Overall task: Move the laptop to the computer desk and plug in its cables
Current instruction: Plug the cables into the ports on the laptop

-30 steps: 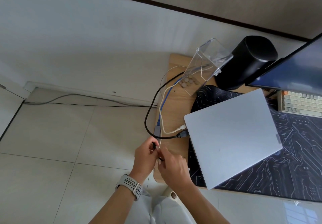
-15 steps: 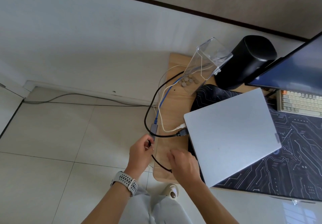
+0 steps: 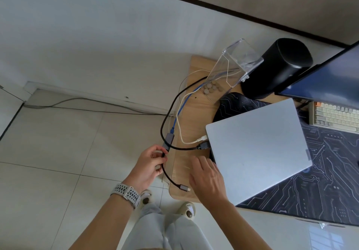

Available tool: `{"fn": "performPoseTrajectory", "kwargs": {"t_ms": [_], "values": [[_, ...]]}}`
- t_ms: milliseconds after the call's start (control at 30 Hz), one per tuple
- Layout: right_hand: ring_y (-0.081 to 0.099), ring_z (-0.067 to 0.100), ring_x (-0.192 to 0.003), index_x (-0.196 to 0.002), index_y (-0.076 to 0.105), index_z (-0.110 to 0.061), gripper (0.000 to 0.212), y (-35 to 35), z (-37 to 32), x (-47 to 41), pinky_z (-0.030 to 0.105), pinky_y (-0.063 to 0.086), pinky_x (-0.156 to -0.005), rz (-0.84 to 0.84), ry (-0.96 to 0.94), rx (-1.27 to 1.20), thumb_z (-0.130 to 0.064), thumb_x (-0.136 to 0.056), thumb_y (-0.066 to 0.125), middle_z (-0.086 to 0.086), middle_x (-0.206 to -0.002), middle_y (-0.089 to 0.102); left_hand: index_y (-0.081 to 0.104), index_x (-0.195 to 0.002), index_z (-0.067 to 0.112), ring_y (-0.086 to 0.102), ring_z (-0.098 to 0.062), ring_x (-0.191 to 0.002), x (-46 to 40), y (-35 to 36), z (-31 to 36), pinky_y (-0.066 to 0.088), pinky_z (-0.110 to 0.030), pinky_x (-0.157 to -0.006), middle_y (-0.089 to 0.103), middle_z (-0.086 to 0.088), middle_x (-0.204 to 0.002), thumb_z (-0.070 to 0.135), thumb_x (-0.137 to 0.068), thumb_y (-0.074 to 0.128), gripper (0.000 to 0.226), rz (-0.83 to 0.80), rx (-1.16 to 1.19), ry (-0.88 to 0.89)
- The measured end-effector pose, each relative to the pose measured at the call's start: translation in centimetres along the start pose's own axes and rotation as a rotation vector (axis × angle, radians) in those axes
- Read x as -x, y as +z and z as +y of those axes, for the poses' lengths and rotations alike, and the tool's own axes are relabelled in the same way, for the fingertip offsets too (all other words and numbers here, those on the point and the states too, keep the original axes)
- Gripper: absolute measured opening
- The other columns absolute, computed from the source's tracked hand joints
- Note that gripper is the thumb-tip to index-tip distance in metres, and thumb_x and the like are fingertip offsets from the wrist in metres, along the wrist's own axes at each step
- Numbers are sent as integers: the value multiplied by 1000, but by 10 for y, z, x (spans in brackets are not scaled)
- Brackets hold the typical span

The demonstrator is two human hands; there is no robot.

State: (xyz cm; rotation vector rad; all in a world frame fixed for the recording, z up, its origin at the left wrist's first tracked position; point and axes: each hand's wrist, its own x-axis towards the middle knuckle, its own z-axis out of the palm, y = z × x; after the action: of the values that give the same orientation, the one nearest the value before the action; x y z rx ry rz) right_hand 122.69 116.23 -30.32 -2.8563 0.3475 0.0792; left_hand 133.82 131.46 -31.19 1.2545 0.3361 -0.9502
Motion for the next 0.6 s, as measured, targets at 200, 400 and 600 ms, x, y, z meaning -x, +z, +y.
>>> {"fn": "performPoseTrajectory", "kwargs": {"t_ms": [200, 400, 600], "values": [[43, 16, -54, -74, 53, -16, 34, -1, 0, -1, 22, 34, -42, 46, 12, 37, 9, -59, 71, -2, -67, 52, 58, -85, 1, 54, -16, -56, 1, 1, -1, 50, -26, -52, 58, -15, -72, -18, -86, 44, 23, -32, 308, -74], [51, 16, -66, -86, 53, -19, 34, 3, 4, 8, 22, 43, -47, -35, 27, -59, -5, -59, 69, -3, -81, 55, 59, -83, 2, 59, -18, -61, -4, 12, -12, 49, -29, -60, 60, -14, -72, -15, -88, 47, 22, 11, 262, -69], [66, 12, -88, -109, 66, -21, 29, -19, -1, 14, 22, 53, -75, -256, 415, -926, -6, -85, 62, -4, -101, 65, 58, -79, 2, 56, -21, -71, -7, 24, -16, 48, -30, -70, 56, -11, -71, -14, -88, 49, 20, 104, 178, 20]]}}
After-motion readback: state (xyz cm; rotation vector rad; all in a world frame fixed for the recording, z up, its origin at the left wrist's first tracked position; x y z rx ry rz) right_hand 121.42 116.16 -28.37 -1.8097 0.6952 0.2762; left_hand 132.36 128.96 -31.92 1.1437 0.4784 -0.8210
